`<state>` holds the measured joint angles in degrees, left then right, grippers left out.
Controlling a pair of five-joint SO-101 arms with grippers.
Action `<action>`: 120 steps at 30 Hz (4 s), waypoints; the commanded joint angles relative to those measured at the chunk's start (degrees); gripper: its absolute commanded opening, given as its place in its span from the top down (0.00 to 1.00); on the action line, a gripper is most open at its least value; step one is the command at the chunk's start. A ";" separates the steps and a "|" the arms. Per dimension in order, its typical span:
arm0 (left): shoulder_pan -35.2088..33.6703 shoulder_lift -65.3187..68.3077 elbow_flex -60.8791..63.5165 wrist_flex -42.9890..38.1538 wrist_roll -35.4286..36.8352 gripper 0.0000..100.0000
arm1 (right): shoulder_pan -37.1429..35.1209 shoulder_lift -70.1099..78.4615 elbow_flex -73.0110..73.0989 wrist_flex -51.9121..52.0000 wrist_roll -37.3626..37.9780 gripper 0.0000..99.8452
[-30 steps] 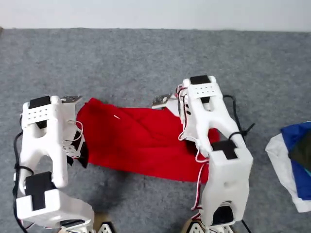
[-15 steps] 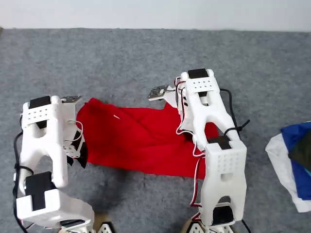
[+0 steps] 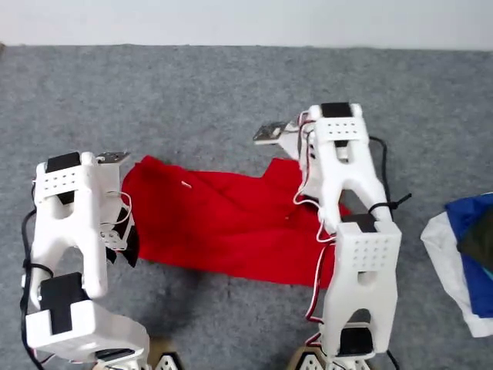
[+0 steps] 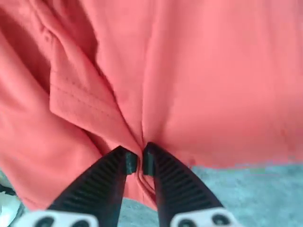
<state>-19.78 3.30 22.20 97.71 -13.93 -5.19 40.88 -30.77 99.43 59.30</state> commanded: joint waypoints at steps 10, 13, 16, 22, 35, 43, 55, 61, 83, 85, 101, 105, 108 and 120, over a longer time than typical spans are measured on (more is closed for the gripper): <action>0.00 -2.90 -1.71 1.41 0.09 0.87 | 1.36 1.19 -9.93 -2.33 -0.70 0.99; 0.00 -2.81 -1.71 1.85 0.09 0.87 | 0.66 2.77 -10.81 1.36 -0.79 0.99; 0.00 -2.73 -1.71 1.76 0.00 0.87 | -0.75 2.59 -10.99 3.82 -1.32 0.92; 0.00 -2.46 -1.71 1.49 0.00 0.87 | -1.01 -2.59 -10.73 3.74 -4.22 0.69; 0.00 -2.46 -1.71 1.76 0.00 0.87 | -11.82 -10.07 2.11 3.74 -4.22 0.69; 0.00 -2.46 -1.71 1.76 0.09 0.87 | -12.79 -12.79 7.12 3.65 -4.04 0.69; 0.00 -2.46 -1.71 1.76 0.09 0.87 | -12.70 -6.46 9.76 -8.92 -0.88 0.99; 0.00 -2.46 -1.63 1.76 0.09 0.87 | -11.82 -6.46 9.76 -8.66 -0.44 0.99; 0.00 -2.90 3.03 0.62 -0.26 0.91 | -5.85 -14.11 9.67 -18.07 -0.53 0.99; 0.00 -2.99 3.03 0.62 -0.35 0.91 | -5.76 -12.70 9.67 -21.14 -0.62 0.99; -0.09 -3.08 2.59 -0.62 0.00 0.91 | -5.23 -6.90 9.67 -34.51 -1.58 0.84; -0.09 -3.08 -1.19 -0.62 3.87 0.90 | -5.23 -7.60 7.65 -32.57 -7.30 0.73; -0.09 -3.08 -5.41 -0.26 6.86 0.87 | -5.23 -7.87 3.60 -28.09 -9.32 0.73; -4.13 -2.37 -20.44 -2.64 9.76 0.86 | -3.30 -8.04 -6.86 3.82 -18.55 0.74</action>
<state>-22.07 2.77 7.08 98.15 -5.93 -9.76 34.64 -35.78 97.67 41.71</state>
